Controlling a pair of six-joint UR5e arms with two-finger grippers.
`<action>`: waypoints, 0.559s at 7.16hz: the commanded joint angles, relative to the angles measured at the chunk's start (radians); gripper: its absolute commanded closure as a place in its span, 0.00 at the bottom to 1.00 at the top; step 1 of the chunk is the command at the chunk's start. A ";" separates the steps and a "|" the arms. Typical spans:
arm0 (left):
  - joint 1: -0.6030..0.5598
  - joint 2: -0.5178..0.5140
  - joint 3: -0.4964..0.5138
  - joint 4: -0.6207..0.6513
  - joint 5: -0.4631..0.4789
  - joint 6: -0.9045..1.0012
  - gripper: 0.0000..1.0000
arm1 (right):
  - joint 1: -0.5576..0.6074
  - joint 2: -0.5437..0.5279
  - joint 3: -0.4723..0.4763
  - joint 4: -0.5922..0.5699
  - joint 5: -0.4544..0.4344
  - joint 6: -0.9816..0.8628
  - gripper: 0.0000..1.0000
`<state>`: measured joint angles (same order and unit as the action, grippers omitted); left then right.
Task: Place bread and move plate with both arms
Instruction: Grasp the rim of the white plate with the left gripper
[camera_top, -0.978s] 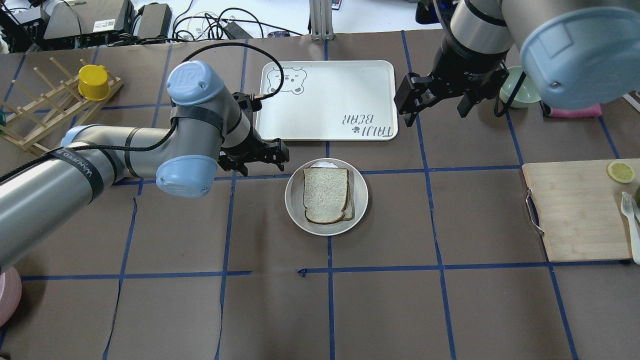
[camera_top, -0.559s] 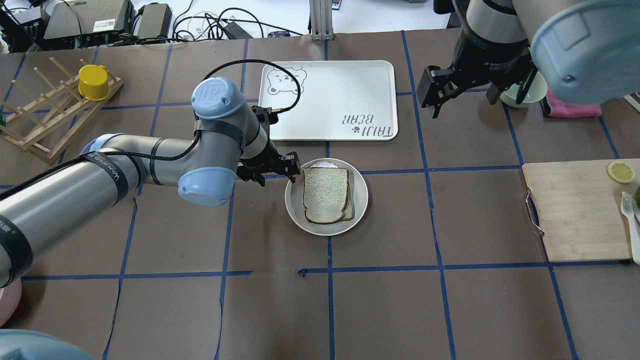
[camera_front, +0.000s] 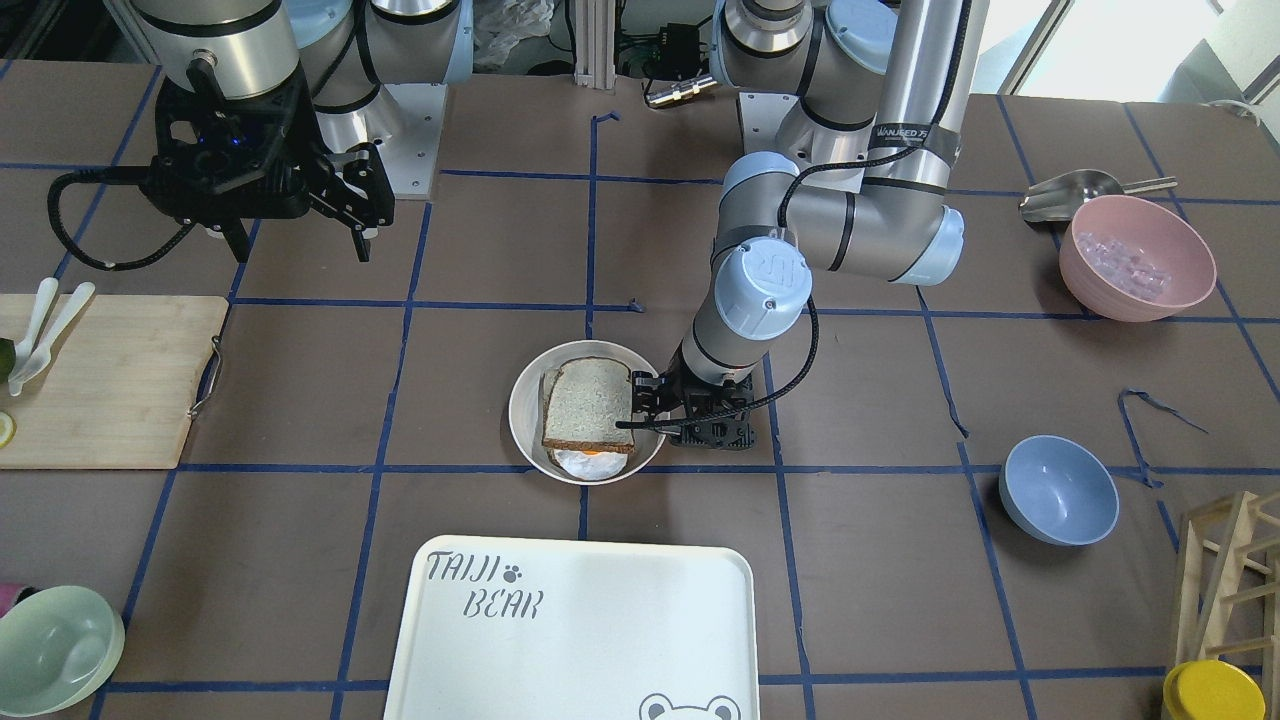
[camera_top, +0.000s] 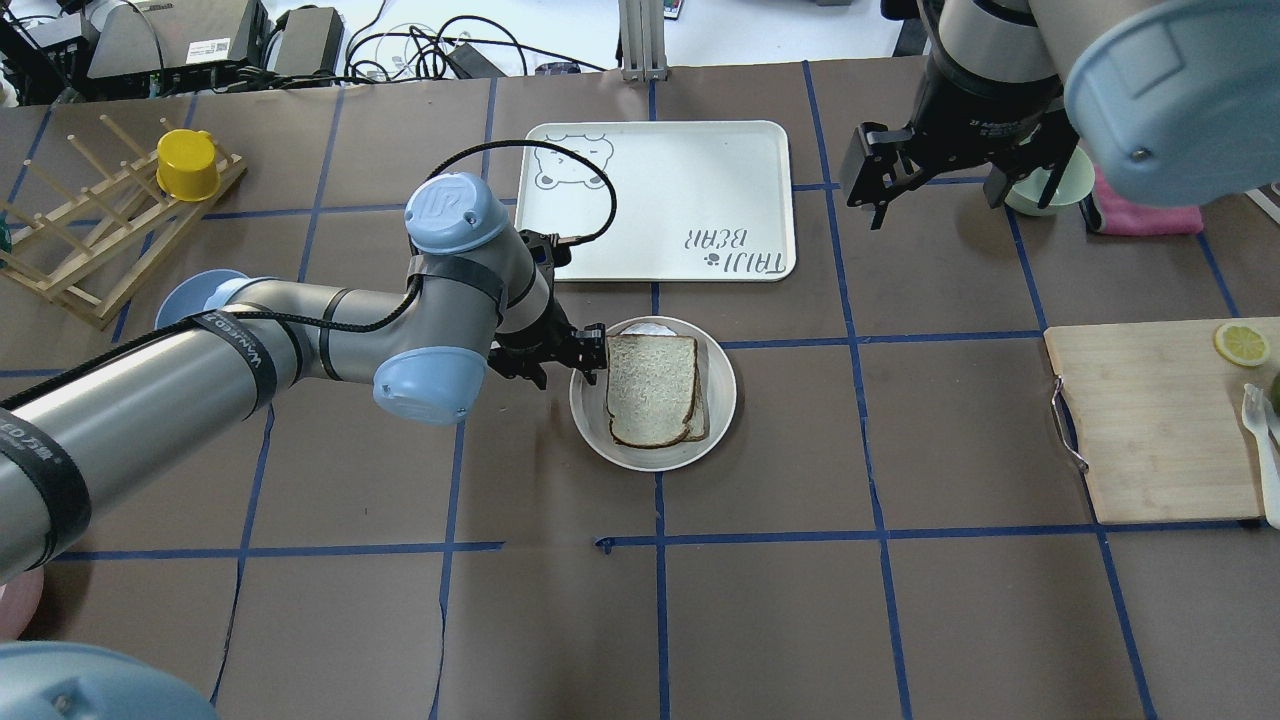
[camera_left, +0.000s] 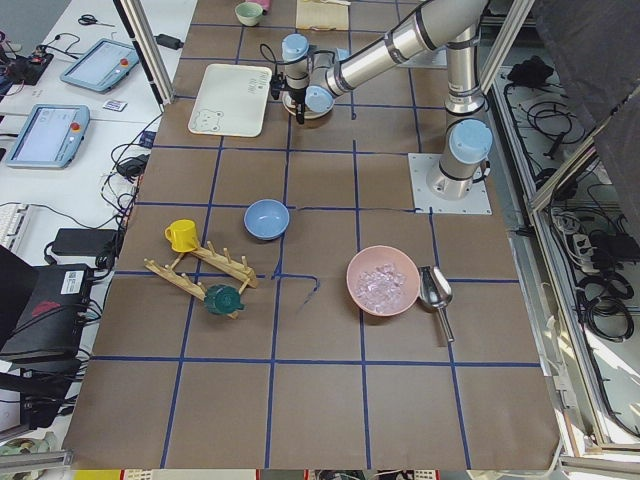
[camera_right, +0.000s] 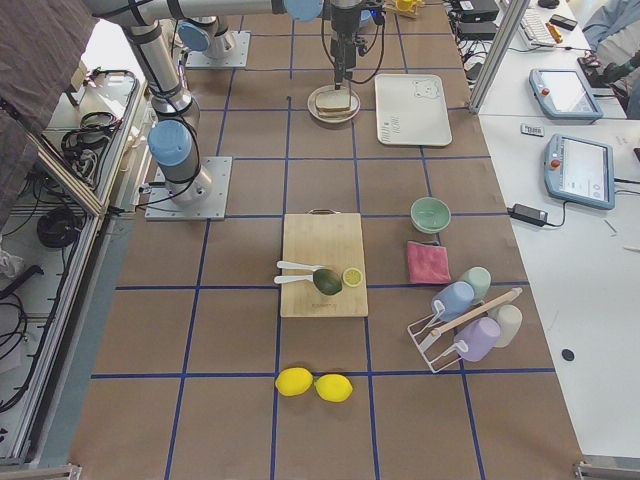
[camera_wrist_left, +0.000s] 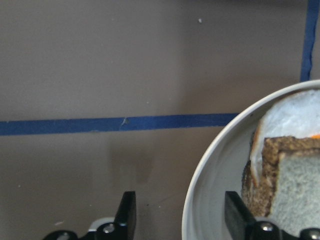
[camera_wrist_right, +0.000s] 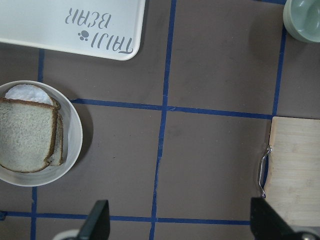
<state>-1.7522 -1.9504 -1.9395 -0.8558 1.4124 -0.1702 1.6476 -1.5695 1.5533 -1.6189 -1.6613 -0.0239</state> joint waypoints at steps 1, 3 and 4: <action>-0.001 -0.004 -0.004 0.000 -0.003 -0.002 0.48 | 0.000 0.000 0.001 0.002 0.000 0.001 0.00; -0.001 -0.007 -0.004 -0.005 -0.013 0.003 1.00 | -0.002 0.000 0.002 0.005 0.000 0.001 0.00; -0.001 -0.012 -0.003 -0.003 -0.080 -0.008 1.00 | 0.000 0.000 0.004 0.008 0.000 0.001 0.00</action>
<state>-1.7533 -1.9579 -1.9433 -0.8589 1.3875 -0.1713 1.6468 -1.5692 1.5555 -1.6141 -1.6613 -0.0230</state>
